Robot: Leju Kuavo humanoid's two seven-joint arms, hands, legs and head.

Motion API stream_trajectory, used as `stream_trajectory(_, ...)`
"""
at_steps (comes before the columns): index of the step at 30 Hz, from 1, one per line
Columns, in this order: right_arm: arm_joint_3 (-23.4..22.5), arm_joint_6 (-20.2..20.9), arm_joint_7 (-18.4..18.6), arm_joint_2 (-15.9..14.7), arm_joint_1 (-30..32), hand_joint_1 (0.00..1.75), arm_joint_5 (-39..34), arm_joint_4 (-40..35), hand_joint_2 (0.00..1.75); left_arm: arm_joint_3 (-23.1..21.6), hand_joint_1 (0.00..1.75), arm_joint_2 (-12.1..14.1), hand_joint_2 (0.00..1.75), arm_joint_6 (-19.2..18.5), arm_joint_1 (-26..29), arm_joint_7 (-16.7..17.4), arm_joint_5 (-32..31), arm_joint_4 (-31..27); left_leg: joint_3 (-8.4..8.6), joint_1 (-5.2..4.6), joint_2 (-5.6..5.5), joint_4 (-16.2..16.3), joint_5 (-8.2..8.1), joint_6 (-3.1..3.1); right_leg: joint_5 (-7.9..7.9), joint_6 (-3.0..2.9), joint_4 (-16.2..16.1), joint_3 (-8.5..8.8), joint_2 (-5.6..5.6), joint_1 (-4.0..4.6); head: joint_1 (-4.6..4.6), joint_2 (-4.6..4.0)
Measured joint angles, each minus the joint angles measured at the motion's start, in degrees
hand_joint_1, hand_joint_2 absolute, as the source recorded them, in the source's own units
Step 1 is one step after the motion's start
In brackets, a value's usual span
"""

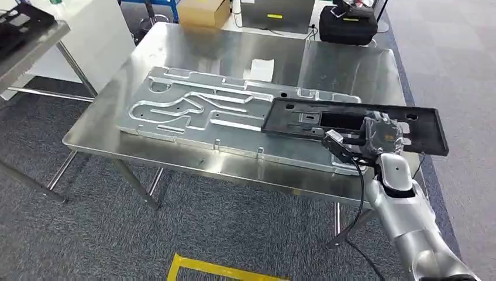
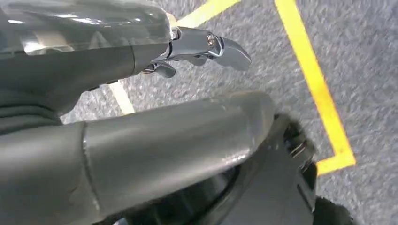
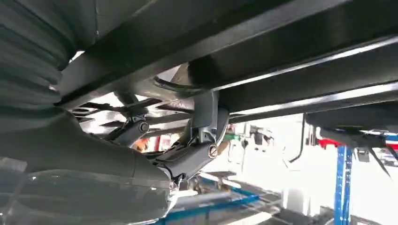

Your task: Take the parts from the cabinet and place them on the table.

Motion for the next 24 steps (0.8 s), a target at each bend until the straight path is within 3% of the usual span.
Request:
stream_trajectory(1, -0.1, 0.0, 0.0, 0.0, 0.5, 1.75, 0.1, 0.0, 1.75, 0.0, 0.0, 0.0, 0.0, 0.1, 0.0, 0.1, 0.0, 0.0, 0.28, 0.12, 0.02, 0.0, -0.28, -0.22, -1.06, 0.33, 3.5, -2.75, -0.03, -0.29, 0.02, -0.02)
stream_trajectory(2, -0.2, 0.0, 0.0, 0.0, 1.1, 1.75, 0.1, 0.0, 1.75, 0.0, 0.0, 0.0, 0.0, 0.1, 0.2, 0.2, 0.1, 0.0, 0.68, 0.35, 0.01, 0.1, -0.47, -0.5, -0.77, 0.54, 5.3, -4.88, -0.1, -0.63, 0.02, 0.0)
stream_trajectory(3, -0.2, 0.0, 0.0, 0.0, 1.6, 1.75, 0.2, 0.0, 1.75, 0.0, 0.0, 0.0, 0.0, 0.2, 0.3, 0.2, 0.1, 0.0, 1.19, 0.63, 0.0, 0.1, -0.86, -0.88, 0.76, 0.71, 4.5, -5.6, -0.16, -0.95, 0.02, 0.0)
stream_trajectory(4, -0.2, -0.1, 0.0, 0.0, 1.9, 1.75, 0.3, 0.0, 1.75, 0.0, 0.0, 0.0, 0.0, 0.3, 0.3, 0.3, 0.1, 0.0, 1.78, 0.94, -0.02, 0.2, -1.3, -1.24, 3.11, 1.04, 1.6, -5.22, -0.26, -1.27, 0.0, 0.0)
stream_trajectory(6, -0.3, -0.1, 0.0, 0.0, 2.1, 1.75, 0.5, 0.0, 1.75, 0.0, 0.0, 0.0, 0.0, 0.3, 0.2, 0.6, 0.2, 0.0, 3.13, 1.49, 0.01, 0.6, -2.85, -2.35, 10.87, 2.37, -8.6, -2.34, -0.91, -2.17, 0.11, 0.0)
stream_trajectory(7, -0.4, -0.2, 0.0, 0.0, 2.2, 1.75, 0.6, 0.2, 1.75, 0.0, 0.0, 0.1, 0.0, 0.3, 0.3, 0.6, 0.2, 0.0, 3.16, 1.39, 0.02, 1.0, -3.58, -3.0, 12.04, 2.61, -10.8, -2.23, -1.21, -2.35, 0.35, -0.02)
stream_trajectory(8, -0.4, -0.4, 0.0, 0.0, 2.1, 1.75, 0.7, 0.3, 1.75, 0.0, 0.0, 0.1, 0.0, 0.3, 0.1, 0.7, 0.3, 0.0, 2.9, 1.41, -0.07, 1.0, -3.74, -3.41, 9.93, 1.2, -10.9, -2.47, -1.1, -1.69, 0.42, -0.02)
stream_trajectory(9, -0.4, -0.4, 0.0, 0.0, 2.4, 1.75, 0.7, 0.2, 1.75, 0.0, 0.0, 0.1, 0.0, 0.3, 0.1, 0.7, 0.3, 0.0, 2.79, 1.3, 0.03, 0.9, -4.09, -3.95, 11.1, 0.55, -10.7, -2.48, -0.87, -1.56, 0.15, 0.0)
stream_trajectory(11, -0.6, -0.5, 0.0, 0.0, 2.8, 1.75, 0.7, 0.1, 1.75, 0.0, 0.0, 0.1, 0.0, 0.3, 0.2, 0.7, 0.3, 0.0, 3.79, 1.45, 0.1, 0.8, -4.04, -4.59, 10.46, -0.41, -10.8, -2.02, -0.7, -1.65, 0.15, 0.0)
stream_trajectory(12, -0.6, -0.5, 0.0, 0.0, 2.8, 1.75, 0.7, -0.1, 1.75, 0.0, 0.0, 0.1, 0.0, 0.4, 0.1, 0.7, 0.3, 0.0, 3.29, 1.68, 0.15, 1.8, -4.3, -4.81, 10.25, -0.81, -11.0, -1.36, -0.62, -1.8, -0.02, 0.0)
stream_trajectory(14, -0.6, -0.5, 0.0, 0.0, 2.7, 1.75, 0.8, -0.2, 1.75, 0.0, 0.0, 0.1, 0.0, 0.4, -0.1, 0.7, 0.4, 0.0, -0.75, 1.71, 0.35, 9.3, -4.08, -5.12, 9.41, -1.66, -11.1, -0.29, -0.65, -1.67, -0.44, 0.0)
stream_trajectory(16, -0.6, -0.5, 0.0, 0.0, 3.0, 1.75, 0.8, -0.1, 1.75, 0.0, 0.0, 0.1, 0.0, 0.4, 0.0, 0.7, 0.6, 0.0, -6.17, 1.71, 0.36, 17.1, -7.99, -5.35, 8.43, -2.05, -11.1, 0.8, -0.66, -1.34, -0.5, -0.02)
stream_trajectory(17, -0.6, -0.4, 0.0, 0.0, 3.3, 1.75, 0.8, -0.1, 1.75, 0.0, 0.0, 0.1, 0.0, 0.4, 0.1, 0.7, 0.7, 0.0, -8.08, 1.71, 0.37, 19.1, -9.87, -5.35, 8.03, -2.18, -11.1, 1.47, -0.61, -1.2, -0.57, 0.0)
stream_trajectory(18, -0.6, -0.4, -0.1, 0.1, 3.5, 1.75, 0.7, -0.1, 1.75, -0.1, 0.0, 0.1, 0.0, 0.3, 0.2, 0.7, 0.8, 0.0, -8.93, 1.7, 0.37, 18.7, -10.06, -5.25, 7.47, -2.2, -11.1, 2.22, -0.5, -1.07, -0.61, 0.0)
stream_trajectory(19, -0.6, -0.4, -0.4, 0.1, 3.8, 1.75, 0.7, -0.1, 1.75, -0.1, 0.0, 0.1, 0.0, 0.3, 0.2, 0.7, 0.9, 0.0, -8.75, 1.69, 0.37, 16.2, -8.52, -5.04, 6.95, -2.16, -11.1, 3.05, -0.32, -0.95, -0.63, 0.0)
stream_trajectory(20, -0.6, -0.3, -0.7, 0.1, 4.0, 1.75, 0.6, -0.2, 1.75, -0.1, 0.0, 0.1, 0.0, 0.4, 0.2, 0.7, 0.9, 0.0, -7.8, 1.67, 0.36, 12.0, -5.26, -4.7, 6.38, -2.12, -11.1, 3.9, -0.26, -0.82, -0.74, 0.0)
stream_trajectory(22, -0.6, 0.0, -1.1, 0.4, 4.3, 1.75, 0.5, -0.3, 1.75, -0.1, 0.0, 0.2, 0.0, 0.6, 0.3, 0.7, 1.0, 0.0, -5.88, 1.26, 0.37, 3.0, 3.61, -3.52, 5.4, -1.88, -11.2, 4.75, -0.23, -0.78, -0.68, 0.0)
stream_trajectory(23, -0.6, 0.2, -1.1, 0.4, 4.5, 1.75, 0.5, -0.3, 1.75, -0.1, 0.0, 0.2, 0.0, 0.8, 0.2, 0.7, 1.0, 0.0, -6.35, 0.81, 0.39, 2.8, 2.48, -3.4, 5.08, -1.47, -10.9, 5.07, 0.02, -0.53, -0.7, 0.0)
stream_trajectory(24, -0.7, 0.4, -1.0, 0.5, 4.6, 1.75, 0.3, -0.5, 1.75, -0.1, 0.0, 0.2, 0.0, 1.0, 0.1, 0.7, 1.2, 0.0, -5.91, 0.78, 0.34, 2.8, 2.39, -3.39, 4.85, -1.11, -10.9, 4.81, 0.13, -0.55, -0.74, 0.0)
